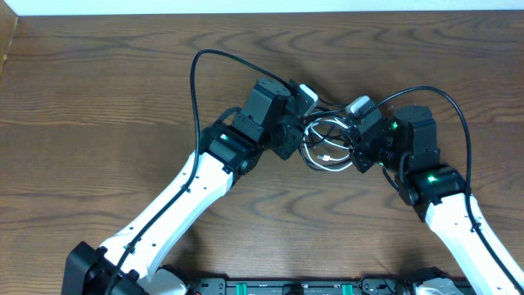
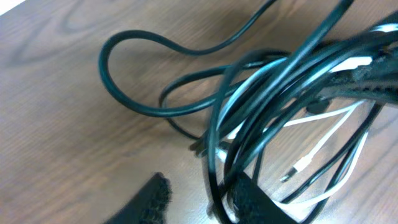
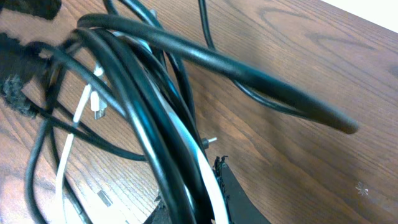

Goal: Untangle cables

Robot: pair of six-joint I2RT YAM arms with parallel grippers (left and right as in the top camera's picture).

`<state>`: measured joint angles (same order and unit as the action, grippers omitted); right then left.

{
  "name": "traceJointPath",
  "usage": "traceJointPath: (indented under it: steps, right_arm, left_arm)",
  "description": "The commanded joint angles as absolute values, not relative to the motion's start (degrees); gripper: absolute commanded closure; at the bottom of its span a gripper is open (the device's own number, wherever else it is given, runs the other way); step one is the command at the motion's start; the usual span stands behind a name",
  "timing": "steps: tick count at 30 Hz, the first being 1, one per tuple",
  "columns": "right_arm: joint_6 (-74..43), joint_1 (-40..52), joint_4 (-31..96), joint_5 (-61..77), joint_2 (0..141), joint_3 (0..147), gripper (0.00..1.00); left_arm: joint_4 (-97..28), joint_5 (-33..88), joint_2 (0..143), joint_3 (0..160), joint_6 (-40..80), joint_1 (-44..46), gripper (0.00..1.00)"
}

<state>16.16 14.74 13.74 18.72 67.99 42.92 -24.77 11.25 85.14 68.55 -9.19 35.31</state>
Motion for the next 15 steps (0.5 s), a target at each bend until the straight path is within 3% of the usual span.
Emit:
traceJointPath:
  steps: [1,3,15]
  right_arm:
    - [17.43,14.57,13.52,20.56,67.9,42.83,0.99]
    - [17.43,14.57,13.54,20.56,67.9,42.83,0.99]
    - [17.45,14.57,13.72,20.47,67.9,42.83,0.99]
  left_arm:
    - [-24.1,8.25,85.49,69.45,-9.61,35.07,0.8]
    - [-23.9,8.25,85.49,69.45,-9.61,35.07,0.92]
    - [-23.7,8.27,85.19,69.45,-9.58,35.07,0.92]
